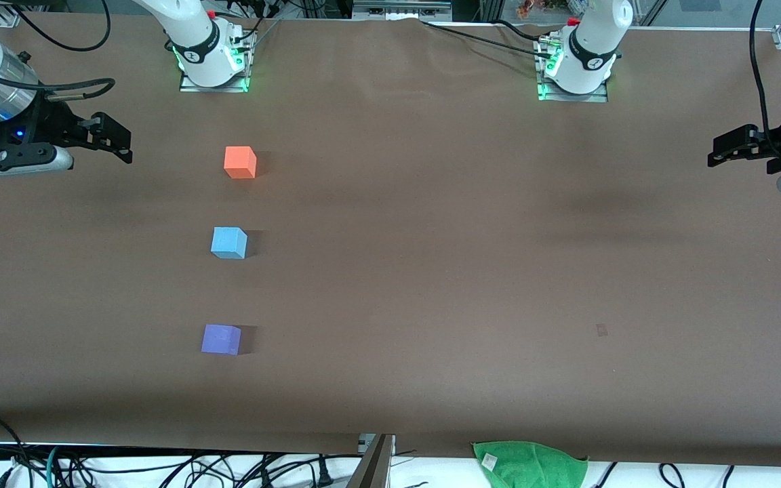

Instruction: Place blue block between orange and purple blocks

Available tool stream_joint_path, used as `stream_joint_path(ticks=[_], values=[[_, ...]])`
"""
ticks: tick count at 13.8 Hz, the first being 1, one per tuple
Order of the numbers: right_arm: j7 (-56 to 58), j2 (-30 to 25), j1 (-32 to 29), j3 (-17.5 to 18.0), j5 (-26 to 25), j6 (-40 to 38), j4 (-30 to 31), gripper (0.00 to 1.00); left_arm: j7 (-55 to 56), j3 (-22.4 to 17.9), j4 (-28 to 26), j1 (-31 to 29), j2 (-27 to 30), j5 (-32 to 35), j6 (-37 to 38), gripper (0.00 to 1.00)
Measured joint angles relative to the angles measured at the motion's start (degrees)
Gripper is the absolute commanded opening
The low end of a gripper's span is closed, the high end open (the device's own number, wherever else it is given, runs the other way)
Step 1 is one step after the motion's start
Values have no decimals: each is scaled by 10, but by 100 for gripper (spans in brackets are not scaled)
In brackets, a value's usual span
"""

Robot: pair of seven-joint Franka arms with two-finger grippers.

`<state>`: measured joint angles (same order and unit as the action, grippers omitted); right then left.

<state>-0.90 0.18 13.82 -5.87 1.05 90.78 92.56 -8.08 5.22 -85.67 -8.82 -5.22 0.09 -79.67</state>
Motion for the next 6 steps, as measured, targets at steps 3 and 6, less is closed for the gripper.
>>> stream_joint_path(ticks=[3,6], values=[[0,32,-1,-1,16,-26,-46,99,0,0,0,-7,-1,-6,2,100],[0,40,-1,-2,16,-29,-53,99,0,0,-1,-9,-2,-7,3,100]])
